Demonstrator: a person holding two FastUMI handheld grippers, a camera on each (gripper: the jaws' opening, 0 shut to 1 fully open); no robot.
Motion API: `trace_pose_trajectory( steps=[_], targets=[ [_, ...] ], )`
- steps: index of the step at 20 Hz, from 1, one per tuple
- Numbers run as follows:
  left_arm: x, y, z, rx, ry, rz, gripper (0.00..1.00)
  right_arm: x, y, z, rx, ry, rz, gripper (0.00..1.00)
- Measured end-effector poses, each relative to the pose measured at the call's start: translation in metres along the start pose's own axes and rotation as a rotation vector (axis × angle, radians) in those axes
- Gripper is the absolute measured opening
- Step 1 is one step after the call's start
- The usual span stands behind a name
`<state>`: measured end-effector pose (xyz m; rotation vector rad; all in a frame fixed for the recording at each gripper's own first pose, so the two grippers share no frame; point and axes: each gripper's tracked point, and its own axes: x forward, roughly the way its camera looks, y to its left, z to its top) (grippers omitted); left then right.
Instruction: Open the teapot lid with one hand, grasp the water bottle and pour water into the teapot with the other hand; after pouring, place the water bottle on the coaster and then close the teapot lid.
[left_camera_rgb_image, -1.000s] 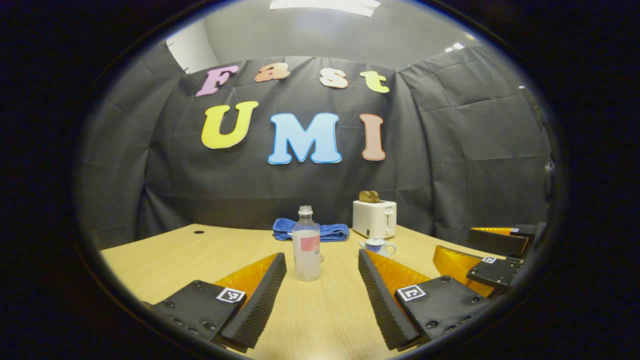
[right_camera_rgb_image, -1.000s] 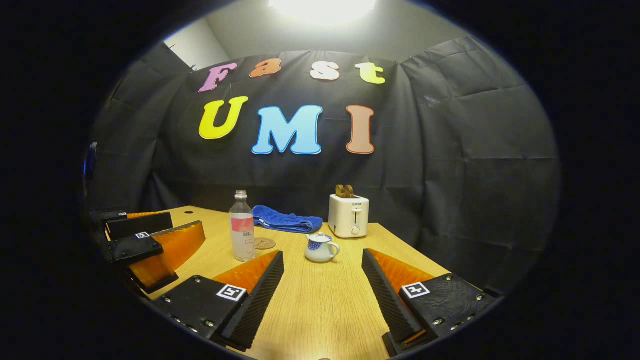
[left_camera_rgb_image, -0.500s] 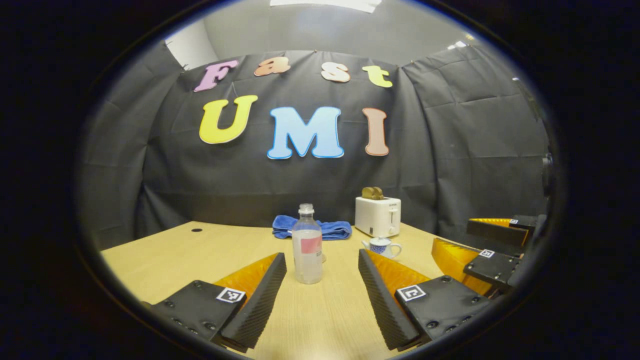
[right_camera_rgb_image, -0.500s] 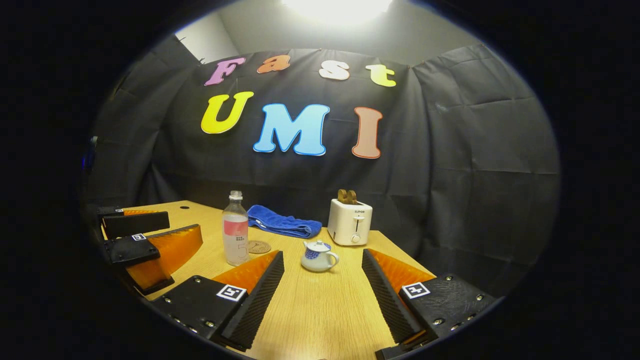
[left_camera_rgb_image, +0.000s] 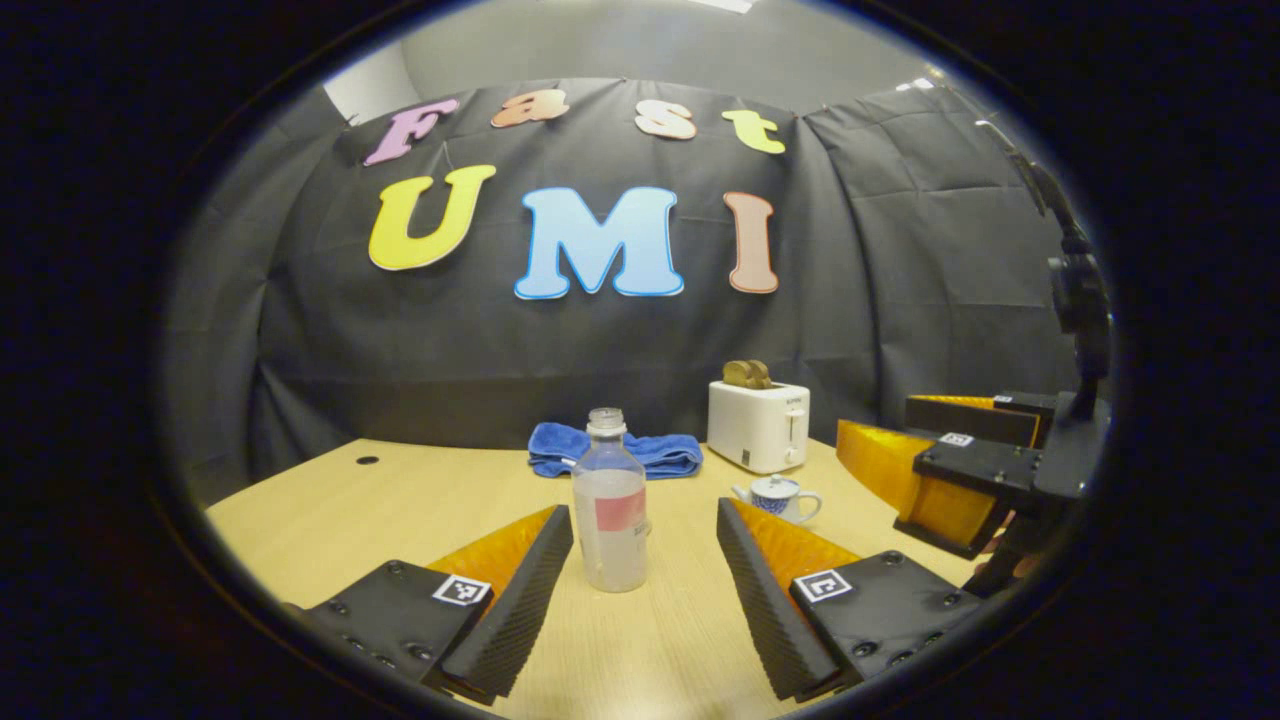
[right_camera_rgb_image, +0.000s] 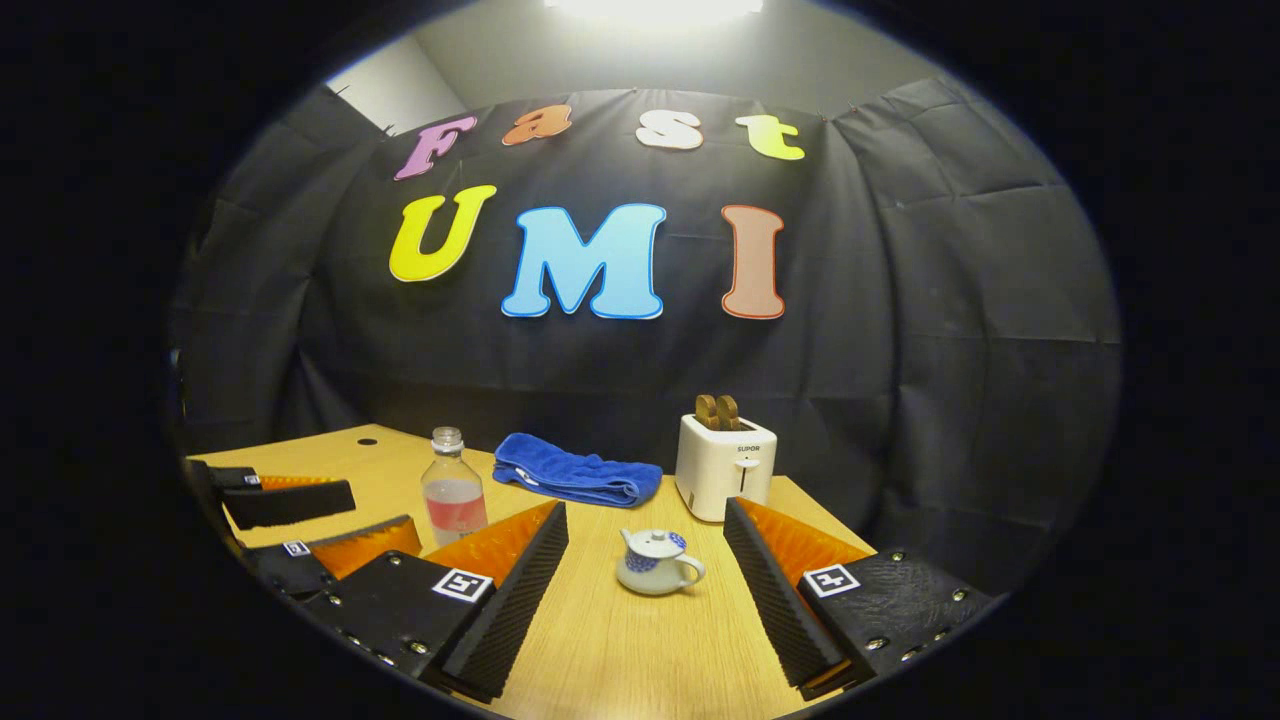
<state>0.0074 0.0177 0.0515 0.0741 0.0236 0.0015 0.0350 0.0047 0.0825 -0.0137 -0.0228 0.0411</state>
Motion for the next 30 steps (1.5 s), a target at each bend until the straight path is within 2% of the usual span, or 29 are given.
trace_pose_trajectory(
  steps=[8, 13, 15, 19, 20, 25, 27, 28, 30],
  targets=[
    [0.050, 0.018, -0.019, 0.010, 0.037, 0.014, 0.96, 0.081, -0.015, -0.016, 0.083, 0.067, -0.028, 0.97],
    [0.073, 0.026, -0.031, 0.001, 0.045, 0.007, 0.96, 0.130, -0.027, -0.060, 0.119, 0.169, -0.097, 0.97],
    [0.079, 0.028, -0.035, -0.005, 0.048, -0.001, 0.96, 0.142, -0.025, -0.079, 0.129, 0.199, -0.106, 0.87],
    [0.087, 0.029, -0.037, -0.014, 0.042, -0.021, 0.96, 0.160, -0.025, -0.095, 0.097, 0.203, -0.119, 0.84],
    [0.089, 0.029, -0.038, -0.018, 0.043, -0.022, 0.96, 0.164, -0.023, -0.099, 0.107, 0.206, -0.110, 0.70],
    [0.094, 0.028, -0.049, -0.042, 0.067, -0.040, 0.96, 0.173, -0.021, -0.106, 0.102, 0.205, -0.107, 0.69],
    [0.095, 0.026, -0.050, -0.044, 0.071, -0.046, 0.96, 0.177, -0.024, -0.106, 0.088, 0.199, -0.126, 0.53],
    [0.095, 0.025, -0.049, -0.044, 0.071, -0.047, 0.96, 0.176, -0.023, -0.107, 0.092, 0.201, -0.123, 0.48],
    [0.095, 0.024, -0.049, -0.042, 0.072, -0.047, 0.96, 0.177, -0.023, -0.106, 0.096, 0.202, -0.122, 0.48]
  ],
)
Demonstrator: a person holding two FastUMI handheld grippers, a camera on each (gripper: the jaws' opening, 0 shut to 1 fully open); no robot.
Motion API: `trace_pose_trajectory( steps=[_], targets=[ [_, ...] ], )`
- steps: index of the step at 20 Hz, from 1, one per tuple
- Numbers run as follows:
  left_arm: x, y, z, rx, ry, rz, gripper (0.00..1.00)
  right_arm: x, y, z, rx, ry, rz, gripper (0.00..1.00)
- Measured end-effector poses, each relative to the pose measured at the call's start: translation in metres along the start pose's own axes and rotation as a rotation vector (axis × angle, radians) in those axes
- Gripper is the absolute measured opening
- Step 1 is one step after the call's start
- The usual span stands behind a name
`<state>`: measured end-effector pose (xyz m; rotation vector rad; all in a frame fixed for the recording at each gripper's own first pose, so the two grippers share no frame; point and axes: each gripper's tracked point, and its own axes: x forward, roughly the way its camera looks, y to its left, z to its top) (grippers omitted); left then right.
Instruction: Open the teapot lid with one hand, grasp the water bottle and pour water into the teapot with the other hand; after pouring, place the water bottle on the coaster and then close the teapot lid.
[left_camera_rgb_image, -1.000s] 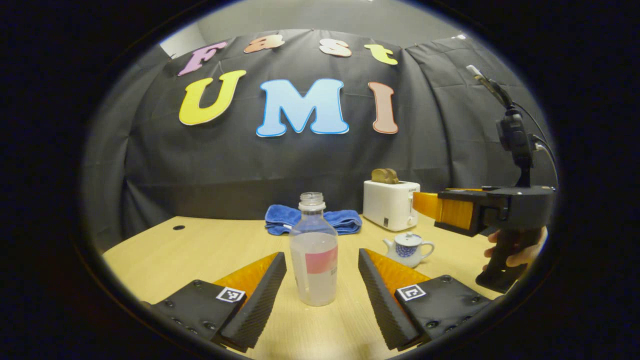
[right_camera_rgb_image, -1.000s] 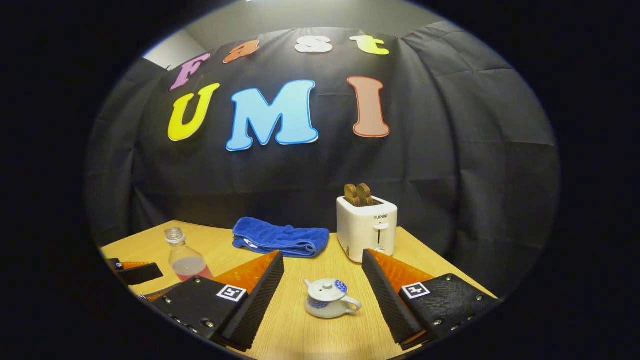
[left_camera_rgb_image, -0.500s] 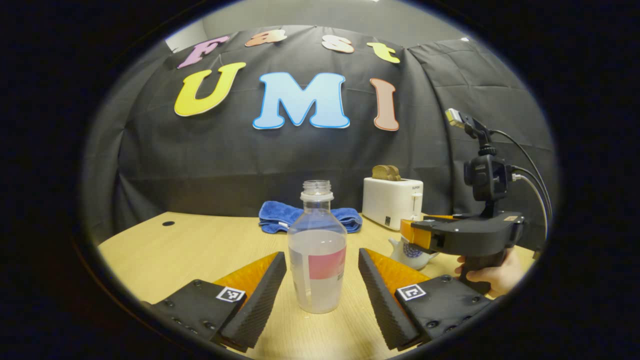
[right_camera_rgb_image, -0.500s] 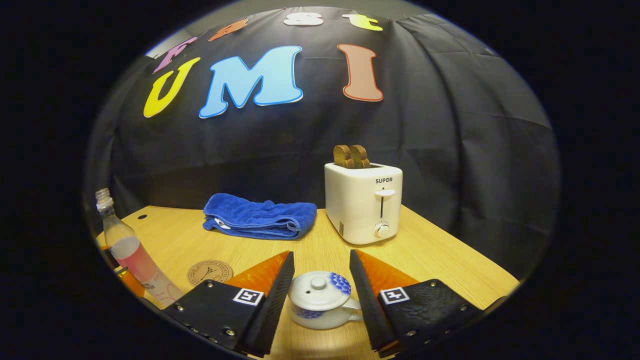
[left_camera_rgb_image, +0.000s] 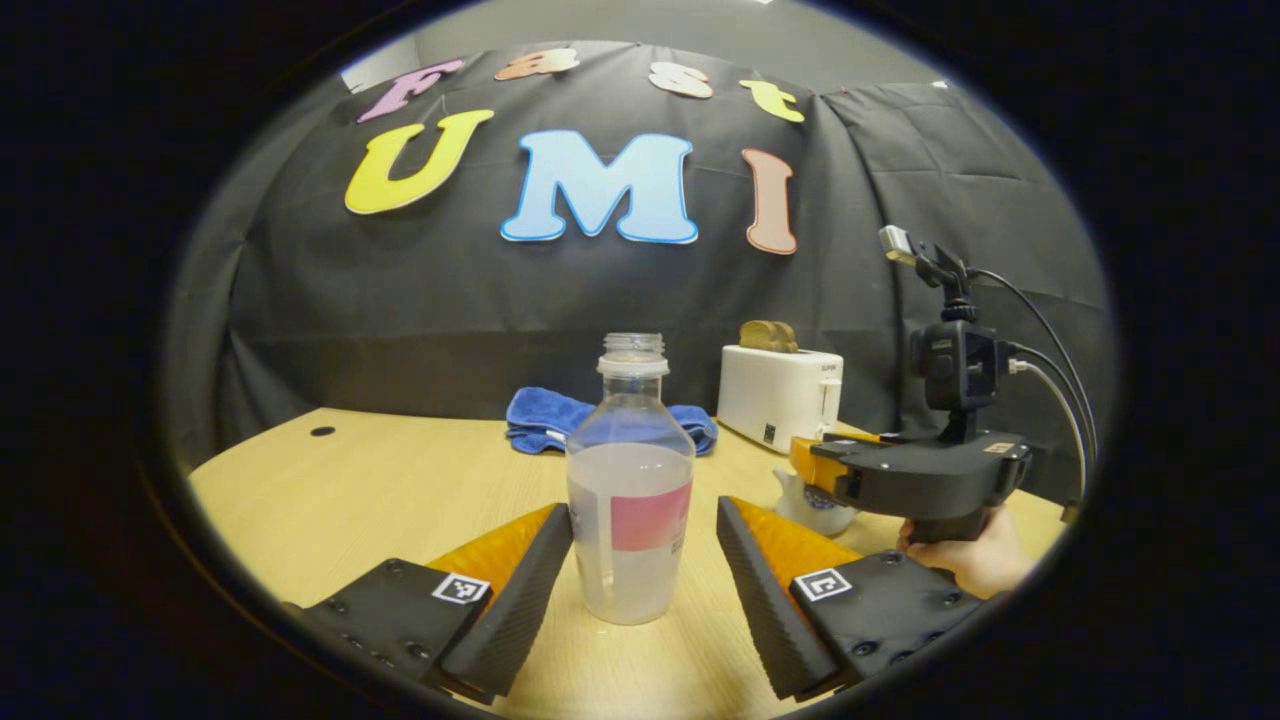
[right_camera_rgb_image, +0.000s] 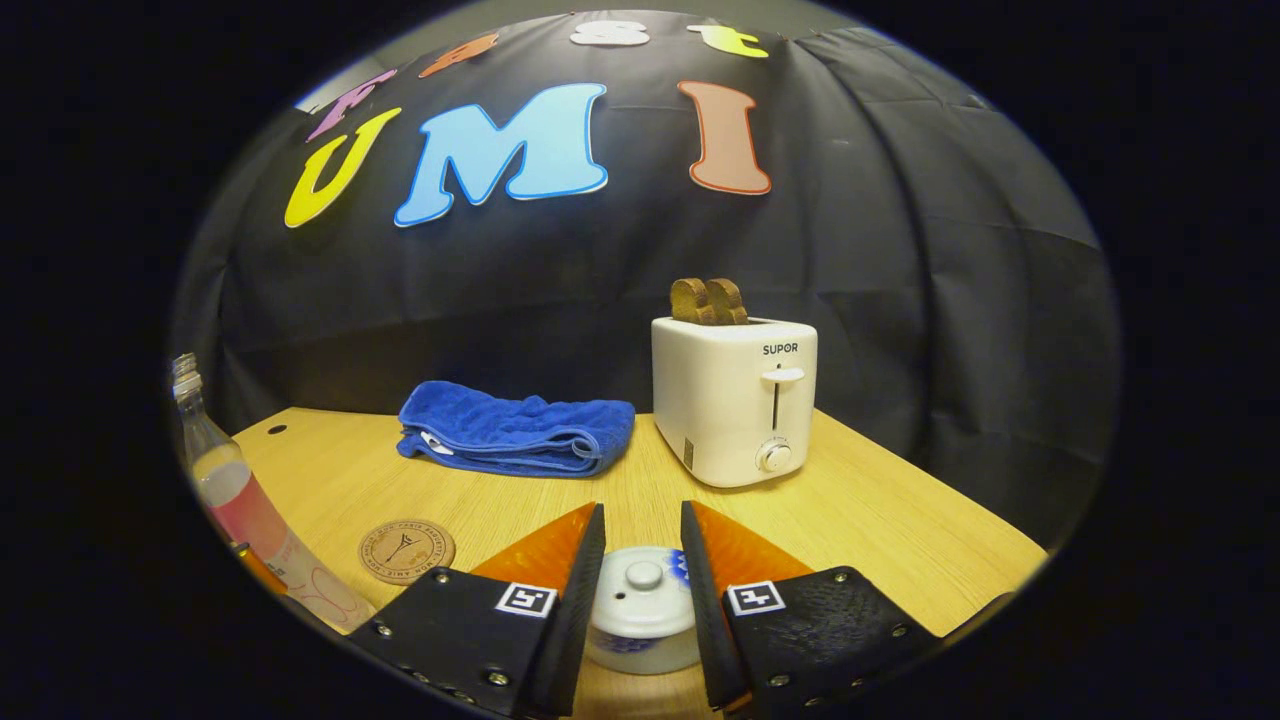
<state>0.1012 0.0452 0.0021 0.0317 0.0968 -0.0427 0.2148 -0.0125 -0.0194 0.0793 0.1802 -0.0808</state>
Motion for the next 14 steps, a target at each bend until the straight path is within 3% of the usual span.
trace_pose_trajectory(
  steps=[7, 14],
  targets=[
    [-0.002, -0.001, 0.000, -0.001, -0.002, -0.002, 0.96, 0.000, 0.003, 0.002, -0.080, -0.011, -0.013, 0.47],
    [-0.006, -0.002, 0.005, -0.006, -0.016, -0.008, 0.96, 0.012, -0.001, 0.006, 0.040, 0.017, 0.006, 0.47]
  ],
)
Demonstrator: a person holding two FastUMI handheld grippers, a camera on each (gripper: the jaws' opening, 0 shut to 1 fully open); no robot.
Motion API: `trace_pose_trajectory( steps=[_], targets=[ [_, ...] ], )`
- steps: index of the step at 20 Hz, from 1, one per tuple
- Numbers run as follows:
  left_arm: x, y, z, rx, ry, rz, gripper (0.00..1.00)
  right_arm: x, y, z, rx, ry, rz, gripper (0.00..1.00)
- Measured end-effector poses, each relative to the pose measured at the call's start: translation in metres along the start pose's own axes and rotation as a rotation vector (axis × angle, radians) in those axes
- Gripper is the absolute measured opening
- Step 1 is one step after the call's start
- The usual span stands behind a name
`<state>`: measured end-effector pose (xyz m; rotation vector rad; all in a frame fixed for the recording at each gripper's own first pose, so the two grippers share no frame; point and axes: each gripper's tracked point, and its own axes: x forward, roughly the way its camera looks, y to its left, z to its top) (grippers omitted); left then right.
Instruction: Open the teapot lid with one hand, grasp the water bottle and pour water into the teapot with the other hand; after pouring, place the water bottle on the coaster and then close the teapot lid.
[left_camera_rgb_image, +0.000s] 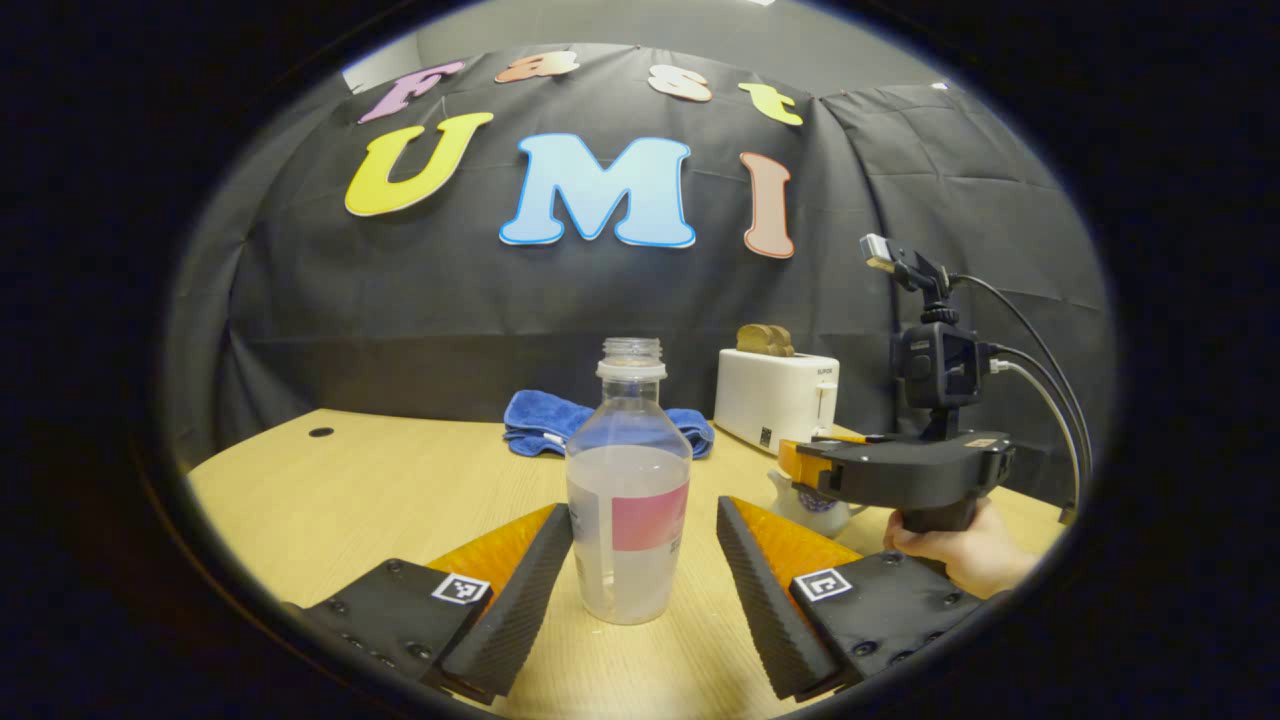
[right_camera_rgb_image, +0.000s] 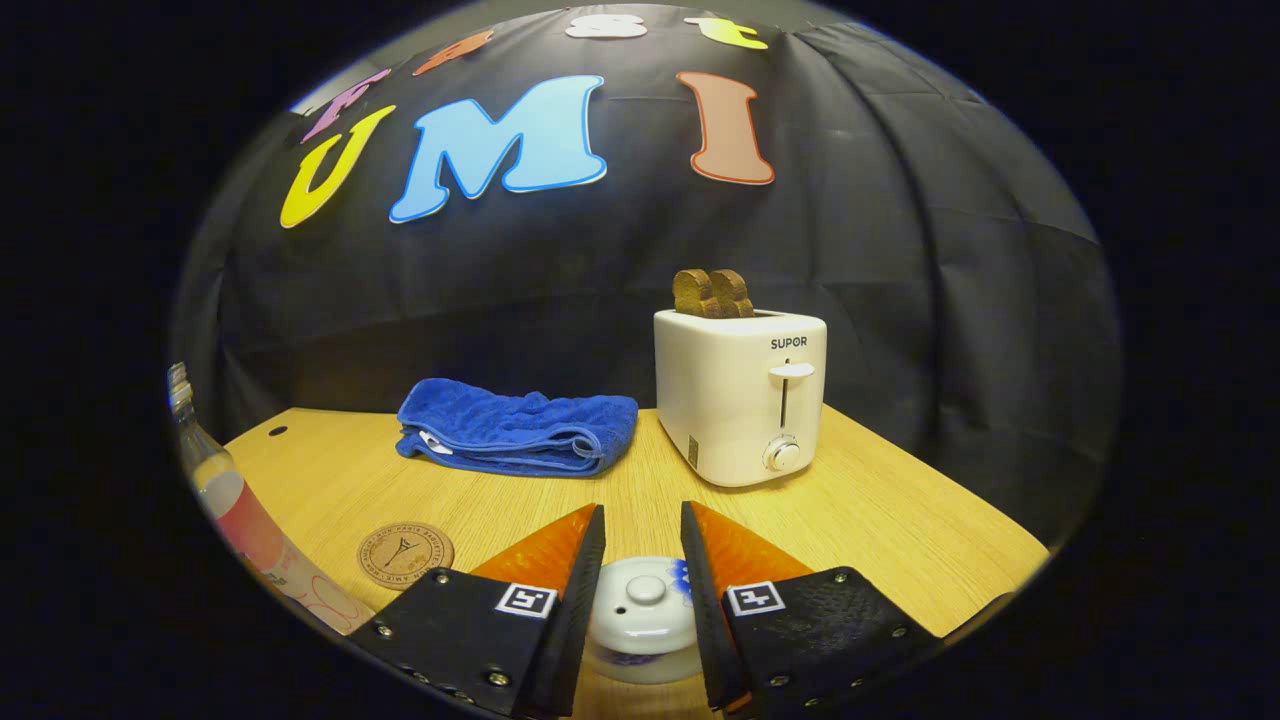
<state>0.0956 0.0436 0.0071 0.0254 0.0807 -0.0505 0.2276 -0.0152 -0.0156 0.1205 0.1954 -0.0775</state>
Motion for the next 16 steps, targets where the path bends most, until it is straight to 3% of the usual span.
trace_pose_trajectory(
  steps=[2, 8, 13, 16],
  targets=[
    [-0.0014, 0.0004, 0.0021, 0.000, -0.006, -0.001, 0.96, 0.0072, -0.0014, -0.0050, 0.022, 0.010, -0.009, 0.21],
    [-0.0010, -0.0002, 0.0004, 0.001, -0.007, -0.001, 0.96, 0.0012, 0.0047, -0.0038, -0.113, -0.030, 0.020, 0.21],
    [-0.0003, 0.0016, -0.0033, -0.002, 0.002, 0.002, 0.96, 0.0043, 0.0064, -0.0053, -0.040, -0.028, 0.065, 0.21],
    [0.0006, 0.0010, -0.0016, 0.000, 0.000, 0.002, 0.96, 0.0052, 0.0061, -0.0058, -0.069, -0.041, 0.057, 0.21]
  ],
)
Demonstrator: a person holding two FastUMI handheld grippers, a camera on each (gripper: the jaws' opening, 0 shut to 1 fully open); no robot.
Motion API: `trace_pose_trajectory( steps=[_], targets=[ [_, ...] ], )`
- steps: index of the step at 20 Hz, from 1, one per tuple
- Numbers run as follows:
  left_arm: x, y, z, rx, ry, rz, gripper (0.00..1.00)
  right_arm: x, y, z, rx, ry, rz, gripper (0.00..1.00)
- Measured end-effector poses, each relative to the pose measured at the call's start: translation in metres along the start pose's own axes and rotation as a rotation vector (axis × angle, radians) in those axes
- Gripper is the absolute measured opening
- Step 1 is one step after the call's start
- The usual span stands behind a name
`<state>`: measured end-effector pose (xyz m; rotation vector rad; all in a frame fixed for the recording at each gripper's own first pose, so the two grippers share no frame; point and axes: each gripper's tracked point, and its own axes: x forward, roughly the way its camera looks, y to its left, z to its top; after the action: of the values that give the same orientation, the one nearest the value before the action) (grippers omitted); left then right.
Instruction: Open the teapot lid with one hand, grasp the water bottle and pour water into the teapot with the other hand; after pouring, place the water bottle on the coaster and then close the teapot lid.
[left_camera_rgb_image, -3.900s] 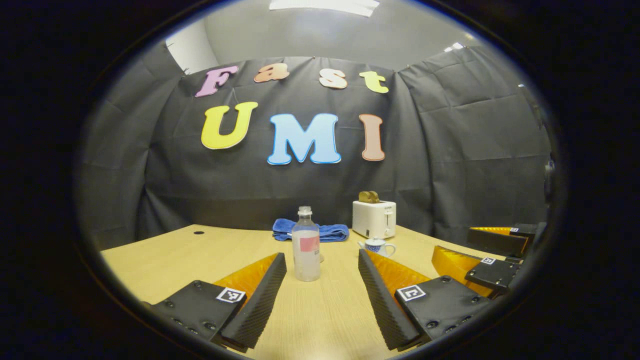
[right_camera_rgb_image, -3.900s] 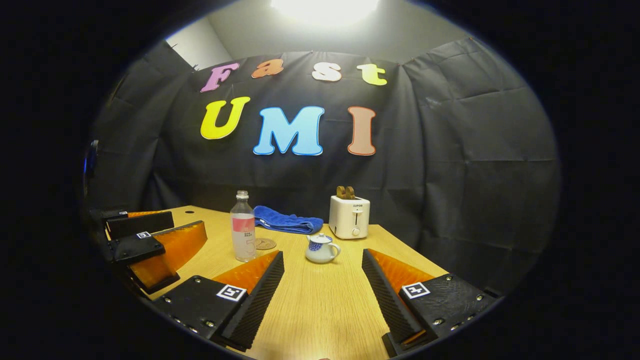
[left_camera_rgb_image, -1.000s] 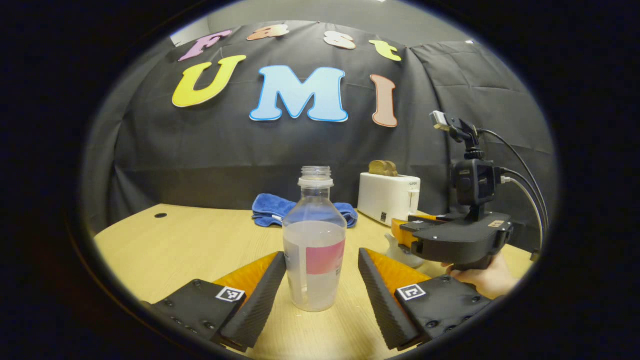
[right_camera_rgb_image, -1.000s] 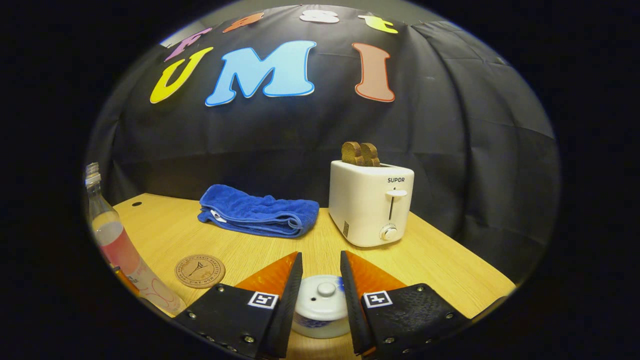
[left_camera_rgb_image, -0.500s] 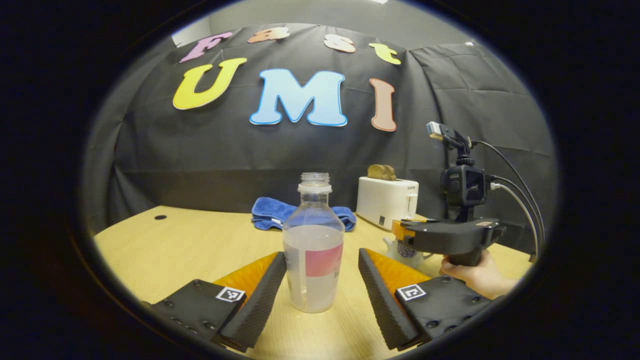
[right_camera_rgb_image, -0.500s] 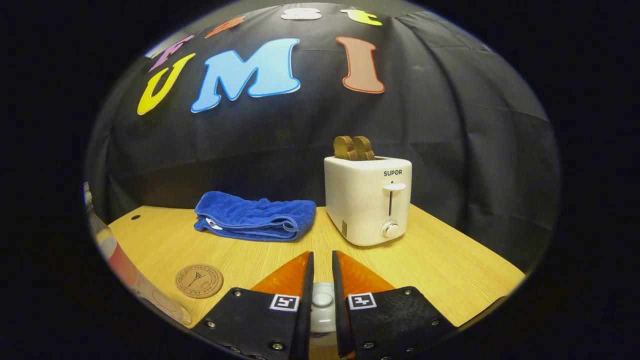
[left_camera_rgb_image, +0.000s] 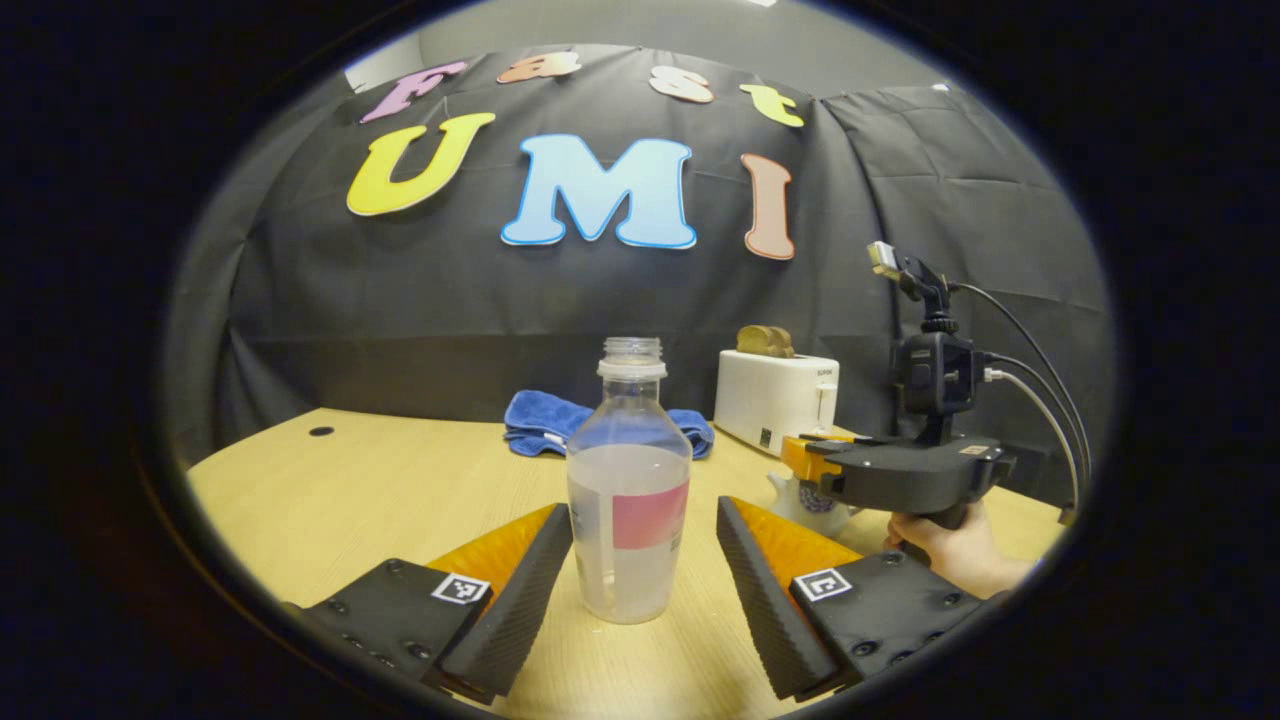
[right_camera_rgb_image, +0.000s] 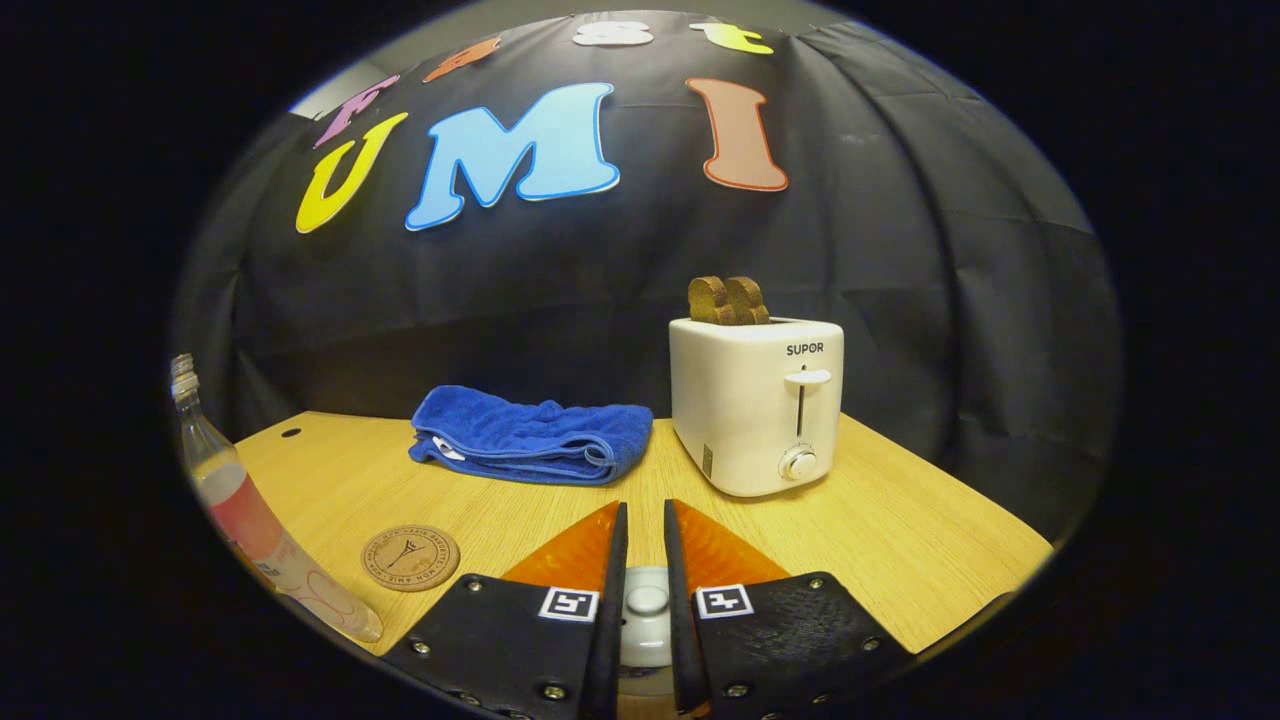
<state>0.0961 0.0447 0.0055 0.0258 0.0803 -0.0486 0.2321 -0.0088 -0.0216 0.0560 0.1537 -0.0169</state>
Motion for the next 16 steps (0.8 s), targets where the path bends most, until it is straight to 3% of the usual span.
trace_pose_trajectory(
  steps=[4, 7, 10, 16],
  targets=[
    [0.0006, -0.0004, -0.0029, 0.002, 0.005, 0.002, 0.96, 0.0005, -0.0003, 0.0033, -0.050, -0.017, -0.022, 0.21],
    [0.0015, -0.0004, -0.0040, 0.000, 0.009, 0.002, 0.96, 0.0087, -0.0036, 0.0015, -0.016, -0.015, -0.026, 0.21],
    [0.0014, -0.0004, -0.0036, -0.001, 0.007, 0.003, 0.96, 0.0055, -0.0005, 0.0024, 0.046, -0.013, 0.009, 0.12],
    [0.0033, -0.0001, -0.0070, 0.001, 0.014, 0.005, 0.96, 0.0022, -0.0008, 0.0082, 0.003, -0.030, -0.003, 0.12]
  ],
)
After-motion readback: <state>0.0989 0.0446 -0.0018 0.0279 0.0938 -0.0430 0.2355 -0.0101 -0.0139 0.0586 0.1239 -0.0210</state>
